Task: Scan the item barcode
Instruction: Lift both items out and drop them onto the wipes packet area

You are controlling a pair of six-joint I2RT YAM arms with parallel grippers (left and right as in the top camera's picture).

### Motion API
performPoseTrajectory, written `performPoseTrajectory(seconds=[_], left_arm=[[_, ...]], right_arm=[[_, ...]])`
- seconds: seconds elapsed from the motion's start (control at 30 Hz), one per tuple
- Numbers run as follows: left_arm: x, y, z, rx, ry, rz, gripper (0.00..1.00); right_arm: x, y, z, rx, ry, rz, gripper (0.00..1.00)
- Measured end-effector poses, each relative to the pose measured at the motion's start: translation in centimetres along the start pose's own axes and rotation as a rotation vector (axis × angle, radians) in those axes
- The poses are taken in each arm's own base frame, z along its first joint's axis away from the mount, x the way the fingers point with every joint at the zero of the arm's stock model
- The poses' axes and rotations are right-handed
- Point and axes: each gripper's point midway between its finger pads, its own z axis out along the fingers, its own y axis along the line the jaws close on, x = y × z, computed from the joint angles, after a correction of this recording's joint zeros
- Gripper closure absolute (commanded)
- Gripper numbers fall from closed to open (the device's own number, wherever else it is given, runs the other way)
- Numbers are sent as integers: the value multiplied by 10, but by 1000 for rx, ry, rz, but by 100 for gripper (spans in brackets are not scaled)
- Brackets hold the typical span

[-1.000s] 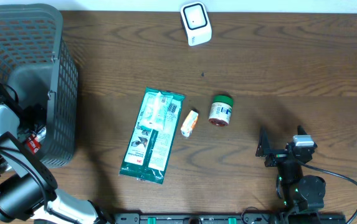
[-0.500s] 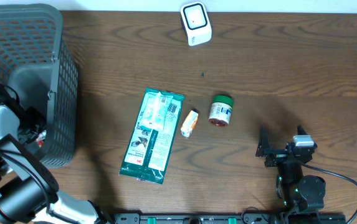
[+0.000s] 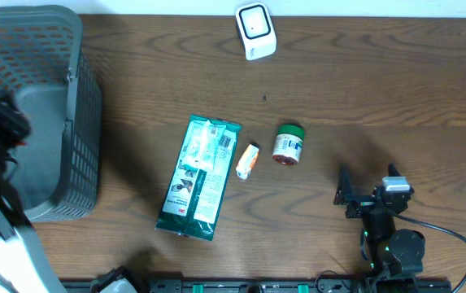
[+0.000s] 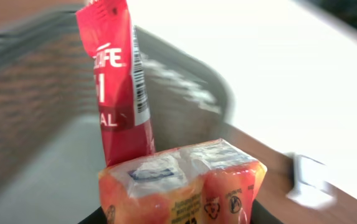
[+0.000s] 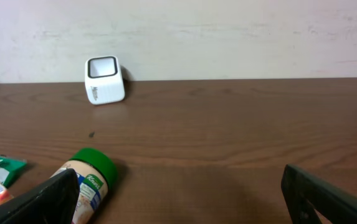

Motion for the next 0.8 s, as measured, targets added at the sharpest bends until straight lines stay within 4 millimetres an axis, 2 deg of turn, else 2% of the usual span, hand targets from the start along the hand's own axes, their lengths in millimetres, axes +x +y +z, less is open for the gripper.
performPoseTrajectory(seconds=[0.07, 0.17, 0.23, 0.27, 0.33, 0.43, 0.6, 0.67, 0.8], left_arm=[[19, -37, -17, 127, 58, 17, 62], [63, -75, -26, 262, 223, 30, 62], [92, -94, -26, 334, 339, 52, 62], [101, -99, -26, 353, 370, 62, 62], [142, -117, -21, 427, 513, 100, 62], [201, -135, -11, 490, 700, 163, 62], [288, -148, 6, 512, 945, 254, 62], [314, -156, 15, 520, 1003, 297, 61], [351, -168, 32, 520, 1063, 363, 61]], right_arm=[[0, 0, 0, 0, 0, 0, 1], [0, 0, 0, 0, 0, 0, 1], [0, 0, 0, 0, 0, 0, 1], [0, 0, 0, 0, 0, 0, 1], [0, 0, 0, 0, 0, 0, 1], [0, 0, 0, 0, 0, 0, 1], [0, 0, 0, 0, 0, 0, 1], [0, 0, 0, 0, 0, 0, 1], [0, 0, 0, 0, 0, 0, 1]])
